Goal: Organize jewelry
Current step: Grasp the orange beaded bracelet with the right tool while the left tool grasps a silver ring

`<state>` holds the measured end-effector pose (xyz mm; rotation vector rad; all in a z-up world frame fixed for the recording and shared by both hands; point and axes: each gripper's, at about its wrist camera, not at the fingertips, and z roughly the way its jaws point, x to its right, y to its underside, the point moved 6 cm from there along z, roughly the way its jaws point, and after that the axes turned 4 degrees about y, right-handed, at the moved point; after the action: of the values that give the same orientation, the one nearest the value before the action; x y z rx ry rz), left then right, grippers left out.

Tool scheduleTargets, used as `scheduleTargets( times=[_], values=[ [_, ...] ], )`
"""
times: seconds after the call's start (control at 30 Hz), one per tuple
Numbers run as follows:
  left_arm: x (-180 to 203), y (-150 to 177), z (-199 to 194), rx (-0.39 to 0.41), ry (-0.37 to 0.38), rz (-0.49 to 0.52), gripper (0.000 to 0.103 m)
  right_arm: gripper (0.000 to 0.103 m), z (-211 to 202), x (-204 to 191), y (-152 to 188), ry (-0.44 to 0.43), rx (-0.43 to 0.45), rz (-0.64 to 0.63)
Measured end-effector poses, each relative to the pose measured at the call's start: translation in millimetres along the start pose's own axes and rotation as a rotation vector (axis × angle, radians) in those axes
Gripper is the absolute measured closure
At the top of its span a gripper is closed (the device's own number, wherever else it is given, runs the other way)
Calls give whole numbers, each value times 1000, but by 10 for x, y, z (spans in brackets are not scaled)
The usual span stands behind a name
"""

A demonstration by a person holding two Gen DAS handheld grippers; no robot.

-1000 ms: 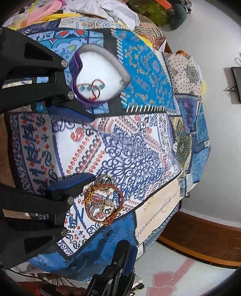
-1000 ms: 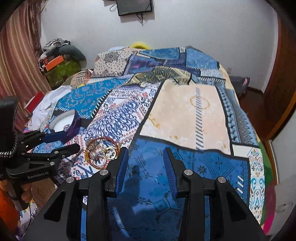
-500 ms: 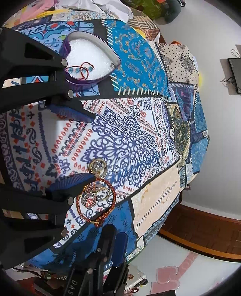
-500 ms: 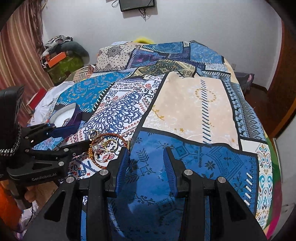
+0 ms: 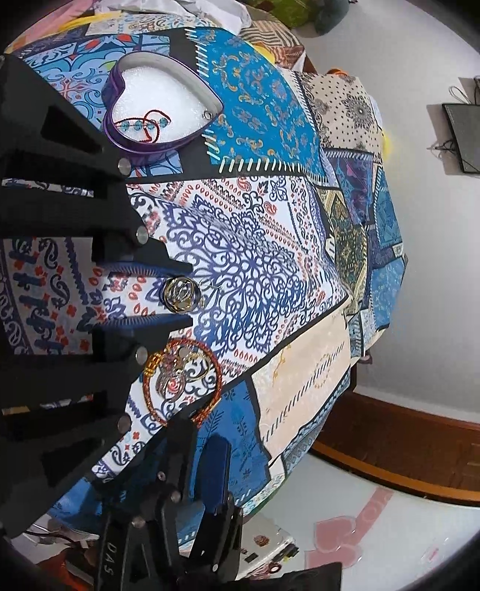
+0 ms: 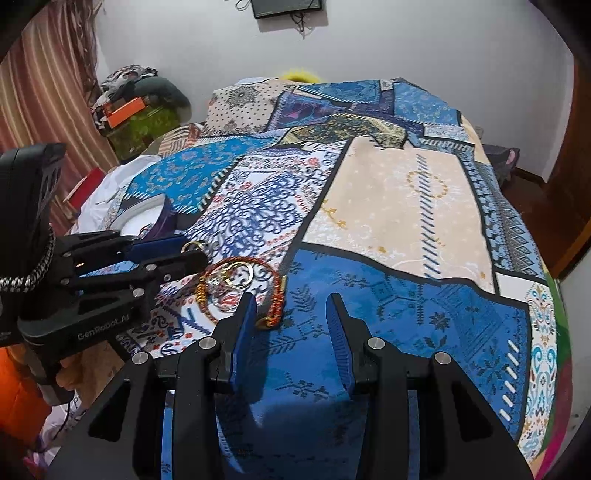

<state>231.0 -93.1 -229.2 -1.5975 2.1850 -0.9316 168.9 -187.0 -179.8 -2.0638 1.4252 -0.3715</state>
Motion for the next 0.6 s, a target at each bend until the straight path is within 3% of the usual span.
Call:
scheduleTargets(
  times=[0.13, 0.2, 0.33, 0.4, 0.6],
  values=[
    [40, 17, -15, 7, -10, 21, 84, 67, 47, -74, 5, -8, 0, -21],
    [43, 17, -41, 14, -12, 22, 84, 77, 80, -106, 8, -5, -2, -33],
    [28, -8, -127, 33, -12, 17, 84, 82, 111, -111, 4, -7, 2, -35],
    [18, -19, -178, 44, -15, 14, 84, 91, 124, -101, -4, -2, 3, -31],
    [-21, -48, -312, 69, -18, 3, 84, 96, 115, -104, -8, 7, 14, -18]
  ],
)
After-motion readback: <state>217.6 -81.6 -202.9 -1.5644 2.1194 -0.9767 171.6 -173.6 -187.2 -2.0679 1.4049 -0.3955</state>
